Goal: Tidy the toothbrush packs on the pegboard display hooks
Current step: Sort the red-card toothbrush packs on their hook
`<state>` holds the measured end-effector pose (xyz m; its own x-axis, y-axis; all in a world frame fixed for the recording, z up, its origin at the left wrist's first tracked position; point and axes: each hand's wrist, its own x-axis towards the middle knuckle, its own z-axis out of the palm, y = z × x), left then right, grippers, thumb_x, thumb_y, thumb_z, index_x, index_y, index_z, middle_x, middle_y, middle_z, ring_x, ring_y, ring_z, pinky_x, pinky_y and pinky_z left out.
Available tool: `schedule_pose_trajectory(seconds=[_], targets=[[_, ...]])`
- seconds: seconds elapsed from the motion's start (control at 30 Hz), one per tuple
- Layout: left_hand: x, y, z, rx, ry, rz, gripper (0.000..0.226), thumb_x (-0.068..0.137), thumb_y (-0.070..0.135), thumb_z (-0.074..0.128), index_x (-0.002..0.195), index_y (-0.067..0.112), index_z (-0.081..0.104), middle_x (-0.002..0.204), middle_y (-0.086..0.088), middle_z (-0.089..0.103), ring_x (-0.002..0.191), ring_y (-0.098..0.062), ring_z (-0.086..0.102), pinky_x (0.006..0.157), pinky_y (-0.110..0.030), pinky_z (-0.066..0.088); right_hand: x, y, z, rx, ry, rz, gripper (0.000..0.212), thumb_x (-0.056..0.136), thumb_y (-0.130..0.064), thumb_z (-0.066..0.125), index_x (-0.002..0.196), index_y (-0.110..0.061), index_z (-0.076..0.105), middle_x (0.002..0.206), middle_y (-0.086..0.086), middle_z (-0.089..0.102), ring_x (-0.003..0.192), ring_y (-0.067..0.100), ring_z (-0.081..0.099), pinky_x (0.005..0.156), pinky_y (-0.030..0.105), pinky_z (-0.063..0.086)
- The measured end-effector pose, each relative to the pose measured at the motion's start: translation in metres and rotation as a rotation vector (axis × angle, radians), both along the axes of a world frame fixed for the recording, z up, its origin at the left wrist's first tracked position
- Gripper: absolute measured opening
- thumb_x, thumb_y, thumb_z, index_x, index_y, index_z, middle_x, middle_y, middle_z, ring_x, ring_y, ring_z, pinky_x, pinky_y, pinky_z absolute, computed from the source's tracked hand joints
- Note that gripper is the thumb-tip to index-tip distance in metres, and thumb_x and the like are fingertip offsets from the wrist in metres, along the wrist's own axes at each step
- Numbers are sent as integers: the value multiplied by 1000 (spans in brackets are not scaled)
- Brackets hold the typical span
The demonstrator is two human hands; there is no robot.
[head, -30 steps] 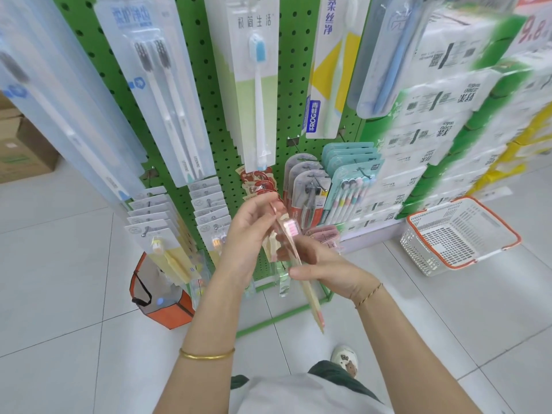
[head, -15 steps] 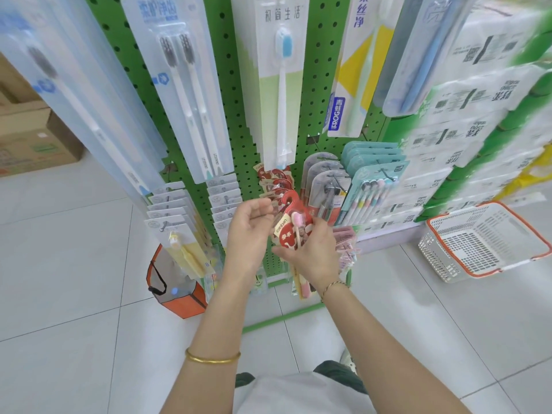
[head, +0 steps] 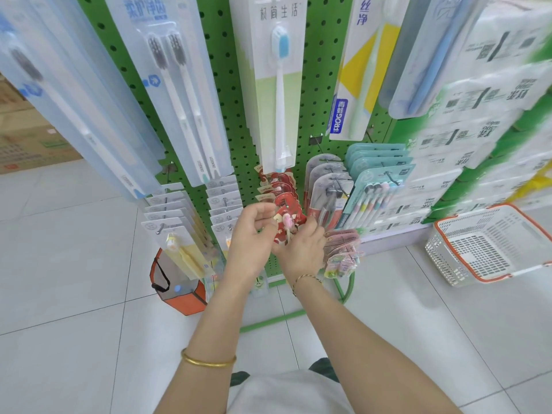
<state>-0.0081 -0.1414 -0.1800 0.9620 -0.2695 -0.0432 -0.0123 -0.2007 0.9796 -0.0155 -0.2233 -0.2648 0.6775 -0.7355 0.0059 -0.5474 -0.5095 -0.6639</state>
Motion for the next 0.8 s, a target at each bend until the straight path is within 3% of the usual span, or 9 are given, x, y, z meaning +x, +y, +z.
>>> schedule_pose_trajectory(seconds=[0.2, 0.3, 0.37, 0.5, 0.63, 0.8], targets=[[3, -5, -1, 44, -41, 5, 28, 94, 1, 49, 113, 21, 55, 109, 13, 57, 96, 2, 55, 75, -12, 49, -2, -3, -8, 38, -23, 62, 103, 60, -52, 79, 136, -3, 31, 129, 15, 42, 116, 34, 45, 94, 41, 40], [5, -11, -1, 64, -58, 21, 29, 93, 1, 50, 118, 16, 55, 112, 8, 57, 94, 4, 54, 79, -11, 46, -10, -12, -7, 37, -19, 115, 100, 65, -43, 80, 140, -4, 26, 137, 14, 36, 125, 31, 38, 101, 37, 36], [7, -16, -1, 73, -76, 57, 31, 92, -1, 48, 118, 14, 55, 113, 6, 57, 92, 4, 53, 80, -9, 44, -17, -19, -3, -18, -81, 149, 85, 71, -30, 80, 137, -3, 33, 135, 15, 39, 124, 31, 39, 101, 38, 40], [11, -27, -3, 67, -103, 145, 32, 91, -7, 45, 112, 14, 56, 111, 2, 58, 88, 1, 53, 68, 0, 41, -23, -44, 22, -194, -264, 188, 39, 80, -3, 64, 118, -5, 54, 117, 13, 52, 106, 31, 50, 84, 40, 48], [16, -34, -3, 104, -111, 196, 35, 89, -9, 43, 108, 17, 57, 110, 4, 58, 88, 3, 53, 70, 1, 39, 5, -69, 66, -270, -384, 319, 36, 81, 8, 52, 114, -5, 62, 112, 13, 58, 104, 30, 53, 84, 39, 47], [20, -40, -1, 190, -155, 233, 37, 88, -8, 44, 101, 24, 56, 110, 3, 55, 86, 3, 52, 67, -1, 41, 78, -90, 93, -209, -171, 486, 27, 87, 5, 45, 108, 0, 61, 109, 18, 59, 99, 32, 55, 79, 36, 44]])
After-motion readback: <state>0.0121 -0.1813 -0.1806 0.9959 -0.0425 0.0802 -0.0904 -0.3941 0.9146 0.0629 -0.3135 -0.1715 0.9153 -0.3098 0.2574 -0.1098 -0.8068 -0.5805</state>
